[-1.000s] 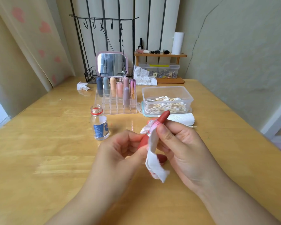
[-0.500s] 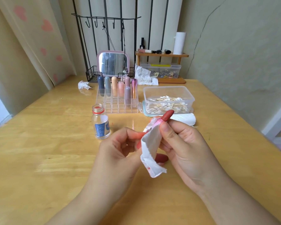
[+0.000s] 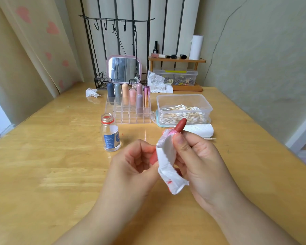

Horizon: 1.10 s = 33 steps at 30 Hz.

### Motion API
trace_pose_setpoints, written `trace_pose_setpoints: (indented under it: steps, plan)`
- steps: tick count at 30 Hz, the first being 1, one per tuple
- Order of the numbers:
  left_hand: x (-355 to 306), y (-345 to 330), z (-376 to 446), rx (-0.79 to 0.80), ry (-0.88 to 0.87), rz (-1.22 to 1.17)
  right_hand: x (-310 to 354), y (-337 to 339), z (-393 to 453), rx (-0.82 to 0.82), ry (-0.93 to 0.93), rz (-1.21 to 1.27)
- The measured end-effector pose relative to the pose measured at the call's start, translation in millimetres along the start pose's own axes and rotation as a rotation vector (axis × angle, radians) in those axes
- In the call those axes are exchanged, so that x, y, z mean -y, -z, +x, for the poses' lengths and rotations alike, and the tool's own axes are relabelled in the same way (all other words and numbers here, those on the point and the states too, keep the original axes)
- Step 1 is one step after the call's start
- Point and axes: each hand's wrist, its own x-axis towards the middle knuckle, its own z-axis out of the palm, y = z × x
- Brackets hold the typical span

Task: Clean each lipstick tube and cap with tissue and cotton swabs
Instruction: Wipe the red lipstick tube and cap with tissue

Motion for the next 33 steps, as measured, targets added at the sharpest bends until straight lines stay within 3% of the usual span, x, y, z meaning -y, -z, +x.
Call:
trace_pose_setpoints:
  steps: [6, 11, 16, 21, 28, 33]
  plan:
    - [0, 1, 1, 0.125, 0.145, -0.171, 5, 6, -1, -0.019, -0.028, 0.041]
    - [-2, 2, 1, -0.016, 0.017, -0.122, -1, 2, 0, 0.005, 0.046, -0.017]
    - [-6, 0, 2, -0.049, 0.044, -0.157, -4, 3, 1, 0.008, 0.094, -0.053]
    - [-13, 0, -2, 0.127, 0.153, -0.285, 1, 7, 0, 0.055, 0.079, 0.015]
    - [-7, 4, 3, -0.049, -0.009, -0.229, -3, 5, 0, 0.033, 0.090, -0.036]
    - [-7, 6, 1, -0.046, -0.036, -0.179, -3, 5, 1, 0.023, 0.132, -0.071]
